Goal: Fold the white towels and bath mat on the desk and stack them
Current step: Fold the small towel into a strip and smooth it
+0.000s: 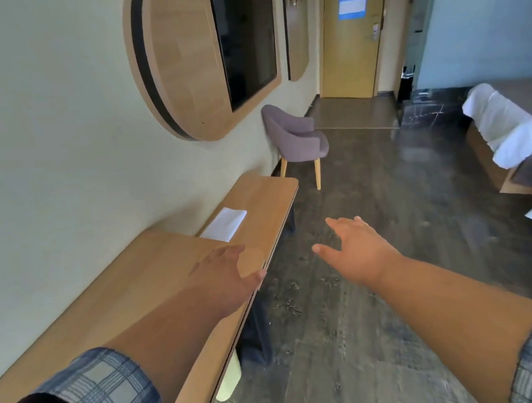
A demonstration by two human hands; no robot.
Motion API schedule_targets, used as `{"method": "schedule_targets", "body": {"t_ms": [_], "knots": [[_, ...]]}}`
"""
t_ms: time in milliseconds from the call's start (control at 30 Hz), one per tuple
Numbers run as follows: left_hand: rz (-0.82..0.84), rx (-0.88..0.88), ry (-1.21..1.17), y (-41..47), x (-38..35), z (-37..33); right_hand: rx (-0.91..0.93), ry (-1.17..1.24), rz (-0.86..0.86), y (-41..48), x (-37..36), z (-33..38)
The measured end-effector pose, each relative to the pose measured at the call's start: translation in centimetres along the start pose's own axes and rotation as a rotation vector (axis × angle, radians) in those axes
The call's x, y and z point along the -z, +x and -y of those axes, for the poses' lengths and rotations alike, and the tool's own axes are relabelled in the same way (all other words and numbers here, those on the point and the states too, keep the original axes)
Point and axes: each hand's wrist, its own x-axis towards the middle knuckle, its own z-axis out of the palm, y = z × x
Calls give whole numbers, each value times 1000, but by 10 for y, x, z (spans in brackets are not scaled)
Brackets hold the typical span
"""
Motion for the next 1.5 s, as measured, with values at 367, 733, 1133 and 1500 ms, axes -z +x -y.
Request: {"method": "schedule_targets", "body": {"t_ms": [367,733,1133,1500], "knots": [[62,208,69,205,-81,-25,100,20,173,229,-41,-99],[60,530,12,322,-106,-35,452,-229,398,461,-30,-105],[148,533,102,507,-148,96,619,-412,553,698,-152,-17],[378,619,-28,634,-309,174,754,-431,824,812,-364,10]]}}
